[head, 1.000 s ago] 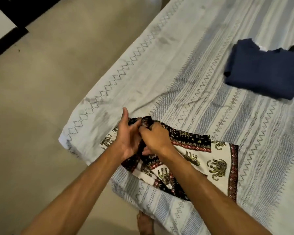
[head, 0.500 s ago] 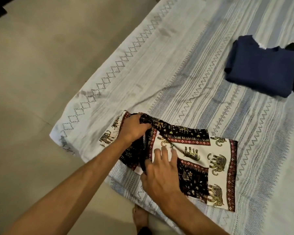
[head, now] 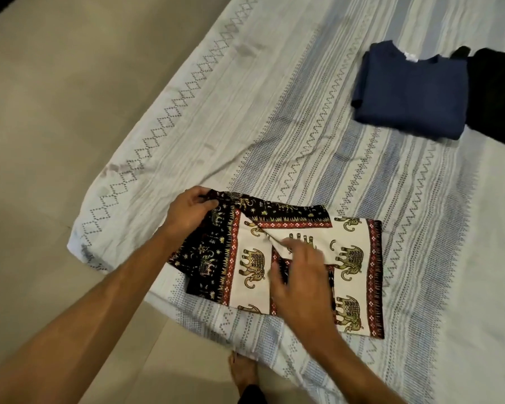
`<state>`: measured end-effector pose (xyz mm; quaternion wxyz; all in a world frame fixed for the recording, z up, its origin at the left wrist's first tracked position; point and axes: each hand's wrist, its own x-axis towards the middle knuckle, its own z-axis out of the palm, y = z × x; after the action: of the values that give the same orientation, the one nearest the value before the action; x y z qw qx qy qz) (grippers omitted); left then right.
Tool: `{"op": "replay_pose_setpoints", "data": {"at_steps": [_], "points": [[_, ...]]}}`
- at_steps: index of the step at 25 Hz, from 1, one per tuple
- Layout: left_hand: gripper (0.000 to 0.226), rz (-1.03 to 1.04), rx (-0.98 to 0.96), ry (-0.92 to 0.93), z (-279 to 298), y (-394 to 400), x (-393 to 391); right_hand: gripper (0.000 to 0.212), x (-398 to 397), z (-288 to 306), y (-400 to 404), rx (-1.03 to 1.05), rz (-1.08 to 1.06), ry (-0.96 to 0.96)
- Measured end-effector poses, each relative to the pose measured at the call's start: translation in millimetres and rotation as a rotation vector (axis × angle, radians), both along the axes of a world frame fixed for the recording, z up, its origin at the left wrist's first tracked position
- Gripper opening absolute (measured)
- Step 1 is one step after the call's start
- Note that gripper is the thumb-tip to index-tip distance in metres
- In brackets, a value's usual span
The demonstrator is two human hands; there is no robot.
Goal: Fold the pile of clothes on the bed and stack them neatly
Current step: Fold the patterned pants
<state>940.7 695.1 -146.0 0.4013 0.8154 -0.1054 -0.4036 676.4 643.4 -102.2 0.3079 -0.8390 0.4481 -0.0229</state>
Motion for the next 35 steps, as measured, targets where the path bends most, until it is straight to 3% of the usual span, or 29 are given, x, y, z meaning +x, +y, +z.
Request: {"op": "replay_pose_setpoints", "data": {"at_steps": [3,5,8,13,18,21,23,26,29,35], "points": [[0.045,-0.278,0.02,-0.671,-0.1,1.0,-25.2,0.078,-36.8,-24.1,-69.2,-0.078,-0.148,0.267],[0.06,-0.629,0.034,-0.913,-0.8,-4.8,-42.6,0.081,-43.5,-34.3,-88.4,-0.064,-0.078,0.394],[0.085,-1.014,0.17,-0.826,-12.8,-17.7,-65.0,0.05,-37.6,-40.5,-104.6,-0.005,-0.039,0.214],[0.089,-0.827,0.076,-0.758,-8.7,-37.3,-80.1,0.008,-26.4,-29.6,-95.2,0.16,-0.036,-0.039],[0.092,-1.23,0.039,-0.948,4.7,-37.7,-83.0,0.02,-29.2,-24.9,-37.5,0.16,0.269,-0.027],[0.091,-1.412,-0.016,-1.098,9.9,-19.3,-76.9,0.049,-28.5,-25.8,2.5,0.079,0.543,0.072],[0.079,-1.489,-0.046,-1.145,11.7,-3.1,-66.6,0.07,-26.7,-28.9,24.9,0.037,0.636,0.071],[0.05,-1.565,-0.091,-1.255,11.1,21.7,-46.0,0.083,-16.7,-33.2,46.0,0.081,0.631,0.044],[0.048,-1.542,-0.058,-1.29,11.4,39.9,-32.4,0.081,-6.0,-33.0,57.9,0.165,0.609,0.004],[0.029,-1.383,-0.049,-1.437,11.5,58.7,-29.1,0.054,-14.2,-30.1,48.2,0.22,0.738,-0.071]]}}
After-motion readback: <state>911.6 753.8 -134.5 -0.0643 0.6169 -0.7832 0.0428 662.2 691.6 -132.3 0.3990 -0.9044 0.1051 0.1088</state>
